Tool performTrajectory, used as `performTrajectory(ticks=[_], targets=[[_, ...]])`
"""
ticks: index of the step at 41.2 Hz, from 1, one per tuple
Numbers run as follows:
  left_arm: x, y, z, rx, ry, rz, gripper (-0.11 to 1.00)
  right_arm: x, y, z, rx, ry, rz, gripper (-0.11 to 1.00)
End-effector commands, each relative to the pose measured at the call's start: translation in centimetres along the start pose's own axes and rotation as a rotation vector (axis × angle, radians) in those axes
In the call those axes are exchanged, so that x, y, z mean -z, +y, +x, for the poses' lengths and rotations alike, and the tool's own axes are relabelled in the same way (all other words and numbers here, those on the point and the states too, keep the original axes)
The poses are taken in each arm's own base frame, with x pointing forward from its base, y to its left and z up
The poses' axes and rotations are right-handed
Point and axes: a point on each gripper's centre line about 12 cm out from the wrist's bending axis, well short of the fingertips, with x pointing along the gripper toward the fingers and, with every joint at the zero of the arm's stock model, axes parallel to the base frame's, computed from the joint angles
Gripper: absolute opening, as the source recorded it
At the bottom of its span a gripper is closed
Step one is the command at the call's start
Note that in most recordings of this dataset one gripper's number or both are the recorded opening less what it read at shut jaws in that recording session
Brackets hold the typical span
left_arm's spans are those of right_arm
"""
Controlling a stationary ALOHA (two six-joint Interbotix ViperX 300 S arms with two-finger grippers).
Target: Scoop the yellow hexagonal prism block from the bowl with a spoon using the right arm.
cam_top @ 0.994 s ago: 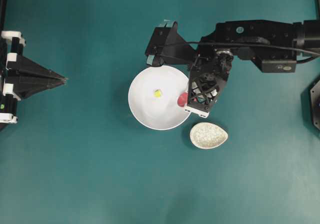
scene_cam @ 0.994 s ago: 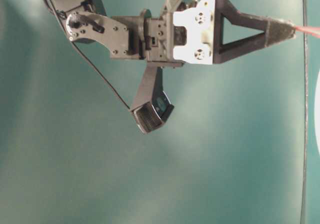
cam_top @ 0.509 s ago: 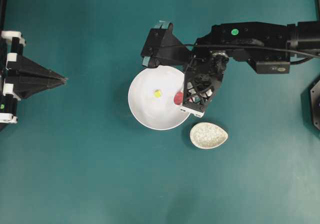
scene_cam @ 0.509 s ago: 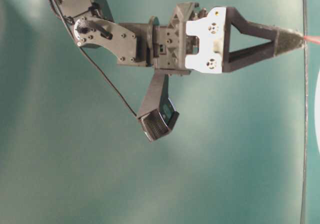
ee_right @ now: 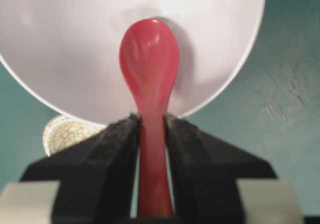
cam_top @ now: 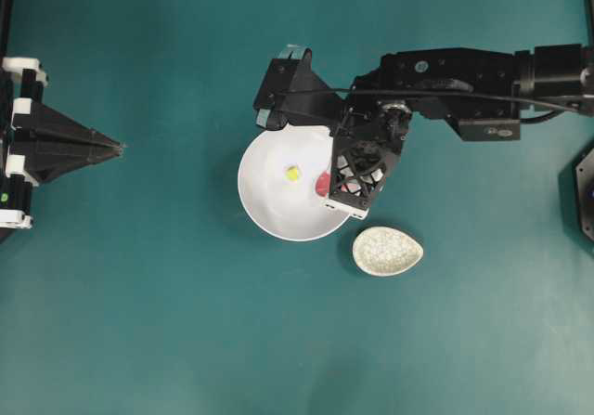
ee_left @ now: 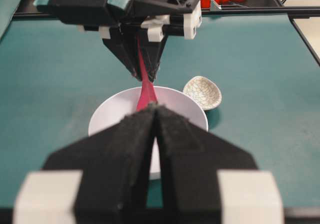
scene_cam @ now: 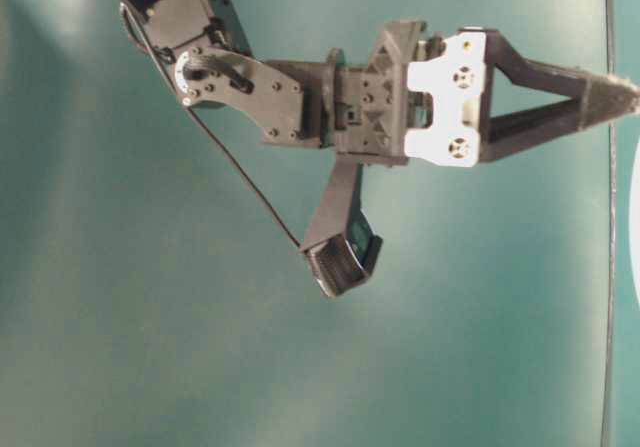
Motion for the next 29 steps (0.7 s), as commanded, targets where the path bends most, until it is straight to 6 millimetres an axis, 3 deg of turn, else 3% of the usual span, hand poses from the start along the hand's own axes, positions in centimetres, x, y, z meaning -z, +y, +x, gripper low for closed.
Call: performTrajectory(ticks=[1,29], targets=[[-0.3,0.0,0.2,0.002,-0.011,0.002,0.01,-0.8,0.5,-1.4,-0.018,-0.060,-0.007,0.24],[-0.3,0.0,0.2,0.002,-0.011,0.002,0.01,-2.1,0.5,-0.2,-0.027,-0.138,-0.027,0.24]])
